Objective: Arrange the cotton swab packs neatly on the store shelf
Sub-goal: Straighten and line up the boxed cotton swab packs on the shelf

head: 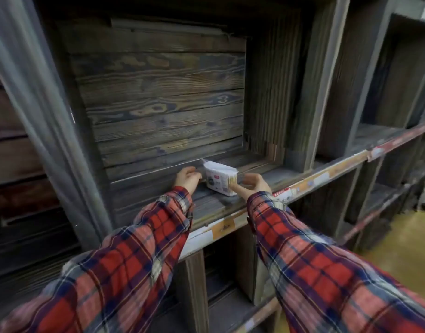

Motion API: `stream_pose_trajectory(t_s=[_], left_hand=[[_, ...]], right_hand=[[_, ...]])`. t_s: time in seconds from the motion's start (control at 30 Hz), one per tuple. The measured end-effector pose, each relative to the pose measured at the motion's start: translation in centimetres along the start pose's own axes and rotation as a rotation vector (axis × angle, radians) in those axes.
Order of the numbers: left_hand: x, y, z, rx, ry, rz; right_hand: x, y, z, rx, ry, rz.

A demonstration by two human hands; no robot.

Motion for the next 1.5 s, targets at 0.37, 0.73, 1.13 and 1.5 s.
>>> stream_pose_trajectory(t_s=[0.37,0.73,1.13,1.5], left_hand=[[-0.5,1.2,2.9,0.148,-0.015,0.065],[-3.1,1.2,8.3,0.346,-0.14,0.083],[-6.0,-7.3,24.7,0.711,-0.259,0.088],[-6.7,-16.0,34.2,0.951,-0.232,0.146]], right_hand=[[1.1,1.9,0.7,0.035,-0.005,-0.088],[0.9,3.3,-4.8,-0.128,-0.044,-0.099],[-4.2,-2.1,-21.4,-0.522,-0.08,-0.02],[-7.4,-9.2,-31.3,-0.758,-0.11,0.06]])
Point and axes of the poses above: each hand's wrist, its own y-axis towards the middle knuckle, its own z-axis out of the palm, x = y × z, the point moved 4 cm from there along y, towards the middle knuckle, and after that the axes turned 1 degree about x, right-handed, at the moved point
